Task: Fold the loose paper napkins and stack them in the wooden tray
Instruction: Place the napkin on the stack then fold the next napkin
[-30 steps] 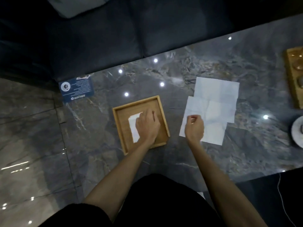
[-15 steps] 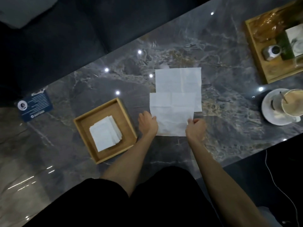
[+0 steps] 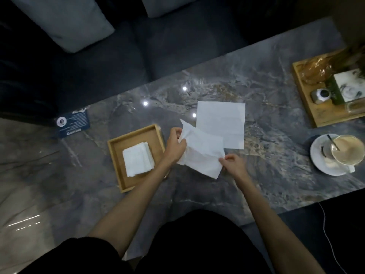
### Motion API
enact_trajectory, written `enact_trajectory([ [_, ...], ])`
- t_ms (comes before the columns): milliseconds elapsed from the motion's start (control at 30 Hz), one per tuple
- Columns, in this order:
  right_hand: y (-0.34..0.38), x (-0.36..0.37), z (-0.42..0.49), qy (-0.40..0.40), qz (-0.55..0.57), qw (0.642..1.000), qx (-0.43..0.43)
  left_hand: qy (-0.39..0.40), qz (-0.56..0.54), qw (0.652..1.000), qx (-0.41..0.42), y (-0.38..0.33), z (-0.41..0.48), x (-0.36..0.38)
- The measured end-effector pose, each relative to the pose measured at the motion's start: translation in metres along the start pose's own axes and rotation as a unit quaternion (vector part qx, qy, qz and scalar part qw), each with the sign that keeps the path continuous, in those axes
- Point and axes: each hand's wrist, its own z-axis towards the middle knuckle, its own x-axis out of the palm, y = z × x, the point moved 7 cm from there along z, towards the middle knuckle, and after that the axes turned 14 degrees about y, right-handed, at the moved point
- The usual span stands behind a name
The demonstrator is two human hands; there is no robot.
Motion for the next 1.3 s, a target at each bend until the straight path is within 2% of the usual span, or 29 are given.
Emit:
enact_trajectory([
  [67, 0.016, 0.016, -0.012, 0.073, -0.051, 0.996, -0.012, 0.013, -0.015, 1.000, 0.019, -0.018, -0.019, -0.022],
  [133, 0.035, 0.033, -0.029, 0.099, -0.086, 0.991, -0.027, 0.033, -0.016, 0.998, 0.041, -0.041, -0.044, -0.045],
  [233, 0.089, 0.067, -0.062, 0.132, -0.116, 0.977, -0.125, 0.055, -0.006, 0.995, 0.086, -0.079, -0.090, -0.085],
  [300, 0.136, 0.101, -0.099, 0.206, -0.123, 0.949, -0.206, 0.066, 0.007, 0.990, 0.121, -0.103, -0.126, -0.117],
  [400, 0.201, 0.157, -0.166, 0.321, -0.116, 0.887, -0.311, 0.103, -0.018, 0.982, 0.158, -0.128, -0.185, -0.164],
  [467, 0.234, 0.186, -0.202, 0.351, -0.091, 0.862, -0.354, 0.121, -0.020, 0.975, 0.183, -0.141, -0.225, -0.197],
  [600, 0.288, 0.234, -0.260, 0.340, -0.091, 0.834, -0.425, 0.119, -0.029, 0.968, 0.220, -0.156, -0.301, -0.262],
  [700, 0.315, 0.260, -0.295, 0.307, -0.058, 0.837, -0.449, 0.105, -0.061, 0.960, 0.251, -0.165, -0.347, -0.307],
  [767, 0.329, 0.268, -0.319, 0.271, -0.021, 0.841, -0.467, 0.089, -0.138, 0.942, 0.294, -0.173, -0.368, -0.328],
  [800, 0.336, 0.270, -0.331, 0.245, -0.006, 0.842, -0.480, 0.055, -0.206, 0.919, 0.332, -0.176, -0.378, -0.337],
  [867, 0.350, 0.273, -0.354, 0.208, 0.025, 0.838, -0.505, -0.033, -0.358, 0.846, 0.393, -0.169, -0.391, -0.357],
  [933, 0.362, 0.273, -0.373, 0.186, 0.053, 0.830, -0.523, -0.010, -0.466, 0.792, 0.395, -0.155, -0.388, -0.357],
  [1000, 0.373, 0.269, -0.388, 0.158, 0.053, 0.829, -0.534, 0.058, -0.479, 0.796, 0.366, -0.148, -0.384, -0.344],
  [1067, 0.381, 0.262, -0.397, 0.134, 0.047, 0.830, -0.539, 0.093, -0.426, 0.832, 0.343, -0.148, -0.385, -0.331],
  [1133, 0.385, 0.253, -0.403, 0.116, 0.039, 0.832, -0.540, 0.032, -0.335, 0.876, 0.345, -0.153, -0.391, -0.333],
  [1167, 0.387, 0.248, -0.406, 0.110, 0.034, 0.833, -0.541, -0.027, -0.278, 0.893, 0.352, -0.161, -0.396, -0.338],
  [1233, 0.392, 0.240, -0.411, 0.105, 0.028, 0.832, -0.545, -0.150, -0.208, 0.900, 0.353, -0.168, -0.404, -0.354],
  [1300, 0.398, 0.227, -0.417, 0.097, 0.026, 0.826, -0.554, -0.201, -0.184, 0.893, 0.358, -0.180, -0.409, -0.361],
])
